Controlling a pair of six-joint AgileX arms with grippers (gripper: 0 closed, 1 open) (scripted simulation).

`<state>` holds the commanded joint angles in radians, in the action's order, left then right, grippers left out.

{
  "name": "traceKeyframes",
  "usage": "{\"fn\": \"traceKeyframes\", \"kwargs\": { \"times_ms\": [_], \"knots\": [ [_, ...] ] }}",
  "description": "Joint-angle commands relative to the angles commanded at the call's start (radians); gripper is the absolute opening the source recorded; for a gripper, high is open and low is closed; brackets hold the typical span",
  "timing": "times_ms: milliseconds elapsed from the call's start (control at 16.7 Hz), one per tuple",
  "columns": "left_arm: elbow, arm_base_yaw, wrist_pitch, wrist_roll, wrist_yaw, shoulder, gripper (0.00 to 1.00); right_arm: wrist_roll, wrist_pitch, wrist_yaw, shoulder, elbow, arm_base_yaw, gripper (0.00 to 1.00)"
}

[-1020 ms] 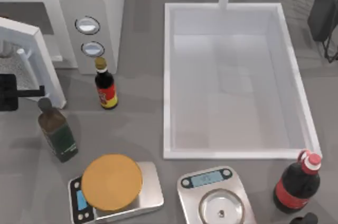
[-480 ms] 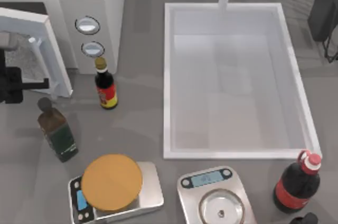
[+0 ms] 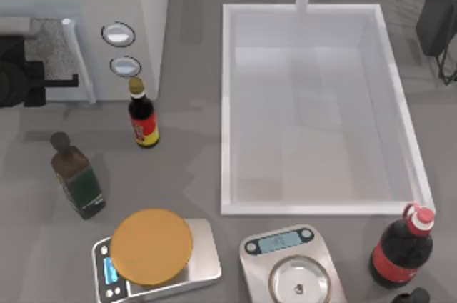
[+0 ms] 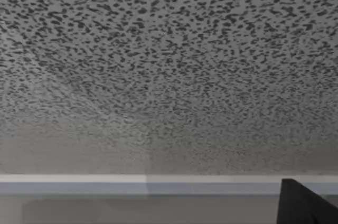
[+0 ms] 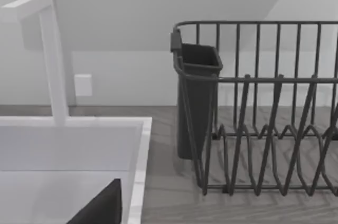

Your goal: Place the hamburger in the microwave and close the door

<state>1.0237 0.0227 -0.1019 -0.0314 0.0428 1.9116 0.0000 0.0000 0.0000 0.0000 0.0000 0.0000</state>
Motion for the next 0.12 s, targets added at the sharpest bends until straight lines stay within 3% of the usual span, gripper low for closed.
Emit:
{"fn": "traceKeyframes", "kwargs": {
  "times_ms": [120],
  "knots": [
    [0.016,-0.003,0.003,0.002,-0.002,0.017,0.0,0.0,0.0,0.0,0.0,0.0,0.0,1.0]
  ]
}}
